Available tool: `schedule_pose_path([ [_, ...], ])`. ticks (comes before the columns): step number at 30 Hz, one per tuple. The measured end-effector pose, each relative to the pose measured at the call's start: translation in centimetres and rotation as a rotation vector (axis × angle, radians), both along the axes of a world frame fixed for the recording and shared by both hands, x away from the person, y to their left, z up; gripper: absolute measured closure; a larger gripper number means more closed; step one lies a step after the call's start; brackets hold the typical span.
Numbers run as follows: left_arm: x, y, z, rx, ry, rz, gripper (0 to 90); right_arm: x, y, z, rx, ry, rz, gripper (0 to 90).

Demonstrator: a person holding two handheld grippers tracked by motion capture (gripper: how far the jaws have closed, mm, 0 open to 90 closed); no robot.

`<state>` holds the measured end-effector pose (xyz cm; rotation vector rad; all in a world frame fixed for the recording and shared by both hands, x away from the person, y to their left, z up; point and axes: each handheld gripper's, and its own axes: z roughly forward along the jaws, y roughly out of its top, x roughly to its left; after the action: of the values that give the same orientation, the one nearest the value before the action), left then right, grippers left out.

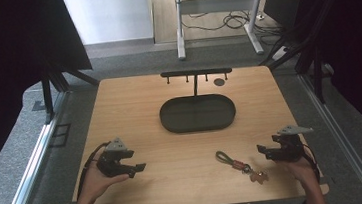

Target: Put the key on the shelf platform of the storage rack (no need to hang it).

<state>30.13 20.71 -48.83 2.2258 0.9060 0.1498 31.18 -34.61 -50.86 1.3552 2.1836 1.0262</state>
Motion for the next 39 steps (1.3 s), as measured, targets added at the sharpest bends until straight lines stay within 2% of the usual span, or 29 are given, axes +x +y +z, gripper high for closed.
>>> schedule_pose_path([
  [3, 0.2, -0.4, -0.3, 0.010, 0.006, 0.008, 27.9, -0.2, -0.4, 0.2, 0.003, -0.006, -0.002, 23.1],
  [8, -0.2, -1.0, -0.1, 0.015, 0.000, -0.008, 29.9, -0.6, -1.1, 0.5, 0.021, -0.017, -0.018, 23.5],
  [12, -0.4, -1.1, 0.1, -0.016, -0.027, 0.006, 28.0, -0.9, -1.3, 0.7, 0.029, -0.019, -0.022, 23.3],
  [15, -0.5, -1.3, 0.1, -0.024, -0.025, 0.000, 28.0, -1.0, -1.1, 1.1, 0.030, -0.014, -0.022, 23.2],
  [18, -0.8, -1.6, 0.1, 0.005, -0.028, -0.008, 30.0, -0.9, -0.7, 1.4, 0.020, -0.009, -0.006, 23.9],
  [21, -1.2, -1.8, 0.5, -0.010, -0.038, 0.004, 29.9, -0.9, -0.5, 1.5, 0.021, -0.005, 0.020, 26.5],
  [24, -1.2, -2.1, 0.9, -0.030, -0.043, -0.006, 26.7, -0.7, -0.4, 1.4, 0.023, 0.019, 0.036, 28.0],
  [27, -0.9, -2.6, 1.3, -0.011, -0.058, -0.024, 24.1, -0.6, -0.2, 1.8, 0.027, 0.025, 0.061, 30.6],
  [30, -0.7, -3.0, 1.7, 0.018, -0.080, -0.047, 23.8, -0.4, 0.2, 3.0, -0.003, 0.043, 0.091, 31.5],
  [34, -0.7, -3.3, 2.0, 0.014, -0.079, -0.065, 25.2, -0.1, 1.1, 5.4, -0.055, 0.087, 0.154, 33.3],
  [36, -0.7, -3.3, 2.0, 0.011, -0.079, -0.066, 25.7, 0.0, 1.2, 5.7, -0.066, 0.095, 0.163, 33.7],
  [37, -0.8, -3.2, 2.0, 0.007, -0.076, -0.064, 26.0, 0.1, 1.8, 6.7, -0.106, 0.125, 0.188, 34.5],
  [38, -0.8, -3.0, 1.8, 0.002, -0.071, -0.063, 26.4, 0.2, 2.0, 7.0, -0.127, 0.136, 0.198, 34.7],
  [39, -0.8, -3.0, 1.8, 0.002, -0.071, -0.063, 26.5, 0.2, 2.0, 7.0, -0.127, 0.136, 0.198, 34.7],
])
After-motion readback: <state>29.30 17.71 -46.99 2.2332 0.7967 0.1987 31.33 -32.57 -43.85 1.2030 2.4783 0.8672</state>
